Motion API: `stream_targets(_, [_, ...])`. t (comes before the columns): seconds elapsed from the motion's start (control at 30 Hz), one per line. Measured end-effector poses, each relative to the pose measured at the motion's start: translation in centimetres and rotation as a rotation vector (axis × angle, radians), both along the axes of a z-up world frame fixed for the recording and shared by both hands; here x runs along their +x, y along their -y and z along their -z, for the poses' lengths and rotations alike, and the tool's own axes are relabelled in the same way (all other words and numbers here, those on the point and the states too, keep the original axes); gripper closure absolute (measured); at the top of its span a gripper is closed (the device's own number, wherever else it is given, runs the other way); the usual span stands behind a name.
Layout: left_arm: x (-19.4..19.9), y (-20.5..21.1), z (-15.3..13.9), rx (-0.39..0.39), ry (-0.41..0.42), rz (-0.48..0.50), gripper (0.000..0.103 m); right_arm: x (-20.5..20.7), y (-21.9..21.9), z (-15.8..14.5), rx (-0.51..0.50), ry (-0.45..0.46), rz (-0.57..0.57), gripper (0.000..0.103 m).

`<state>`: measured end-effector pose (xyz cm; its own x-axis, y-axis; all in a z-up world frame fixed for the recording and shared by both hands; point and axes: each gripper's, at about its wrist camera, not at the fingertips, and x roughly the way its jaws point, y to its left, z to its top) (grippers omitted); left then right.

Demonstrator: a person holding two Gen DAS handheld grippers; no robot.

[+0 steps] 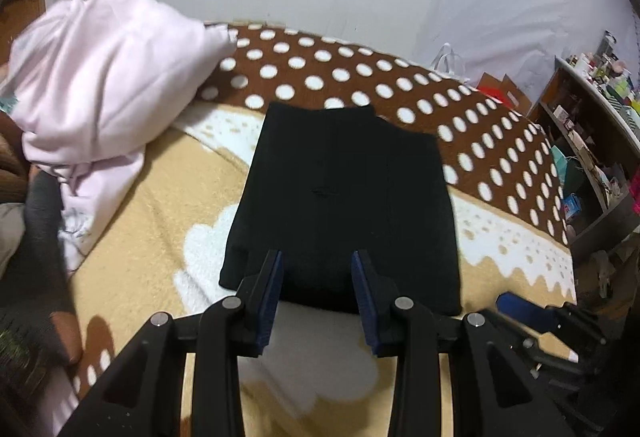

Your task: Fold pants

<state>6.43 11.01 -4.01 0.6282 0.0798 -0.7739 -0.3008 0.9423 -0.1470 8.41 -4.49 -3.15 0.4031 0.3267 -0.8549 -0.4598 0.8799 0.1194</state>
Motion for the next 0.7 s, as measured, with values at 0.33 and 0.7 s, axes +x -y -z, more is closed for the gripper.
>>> stream_targets(0.33, [-3.8,3.7,-1.6,0.09,-0.01,0.065,0.065,-3.9,1.1,-1.2,-0.003,0.024,0.016,0.06])
stream_targets(0.7, [-3.6,3.7,0.1,0.071,-0.039,0.055,0.065,-4.0,0.5,-0.4,-0.048,0.021,0.009,0.06])
